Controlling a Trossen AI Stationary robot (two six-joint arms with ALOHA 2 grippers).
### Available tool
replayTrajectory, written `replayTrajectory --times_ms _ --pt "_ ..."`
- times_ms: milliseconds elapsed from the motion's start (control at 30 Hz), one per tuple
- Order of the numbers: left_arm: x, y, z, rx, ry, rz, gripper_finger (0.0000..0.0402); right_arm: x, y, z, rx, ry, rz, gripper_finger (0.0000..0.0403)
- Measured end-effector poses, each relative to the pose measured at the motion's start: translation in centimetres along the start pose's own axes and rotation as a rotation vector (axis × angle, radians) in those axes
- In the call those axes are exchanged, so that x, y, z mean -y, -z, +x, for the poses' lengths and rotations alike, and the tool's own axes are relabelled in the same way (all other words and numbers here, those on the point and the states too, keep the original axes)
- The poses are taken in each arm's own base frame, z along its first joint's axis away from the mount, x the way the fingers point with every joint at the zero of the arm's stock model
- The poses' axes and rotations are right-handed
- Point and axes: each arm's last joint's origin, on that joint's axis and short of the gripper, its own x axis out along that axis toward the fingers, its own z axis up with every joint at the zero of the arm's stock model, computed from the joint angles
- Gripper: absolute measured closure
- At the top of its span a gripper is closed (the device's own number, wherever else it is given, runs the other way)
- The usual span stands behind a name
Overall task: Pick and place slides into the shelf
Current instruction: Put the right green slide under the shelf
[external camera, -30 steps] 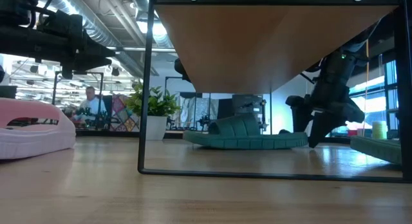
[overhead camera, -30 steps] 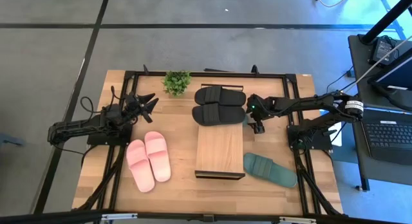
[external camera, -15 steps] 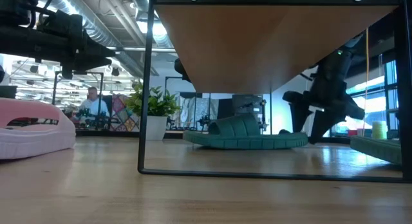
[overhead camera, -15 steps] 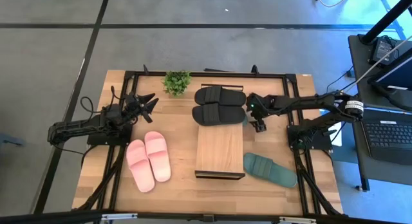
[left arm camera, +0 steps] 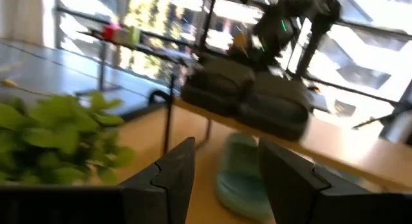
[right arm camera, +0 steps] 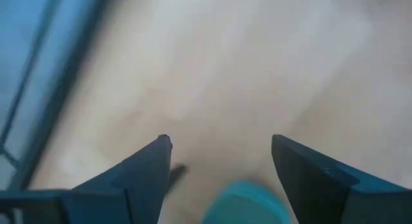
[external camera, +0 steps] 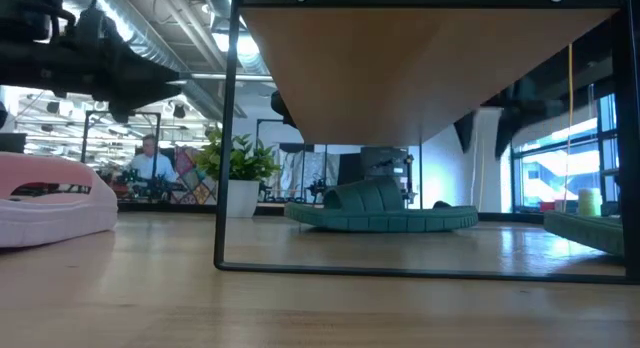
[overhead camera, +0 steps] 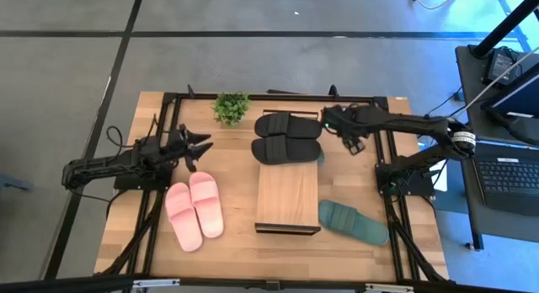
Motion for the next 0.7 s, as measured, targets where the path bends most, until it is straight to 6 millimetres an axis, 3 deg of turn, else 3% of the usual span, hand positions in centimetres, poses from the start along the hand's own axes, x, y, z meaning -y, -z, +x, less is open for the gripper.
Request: replayTrajectory --times_ms 233,400,700 --pt "0.8 1.2 0.5 -0.153 0.128 -0.013 0.0241 -3.2 -1.4 -5.0 0.17 -0.18 -0.209 0.0134" --pt "2.1 1.3 1.1 -0.16 0.204 -0.005 0.0253 -4.6 -1.9 -7.5 0.227 -0.27 -0.275 0.0134" --pt "4.1 1.3 2.7 -0.243 0.134 0.23 0.0268 -5.1 -2.2 -8.3 0.241 -0.294 -0.306 0.0134"
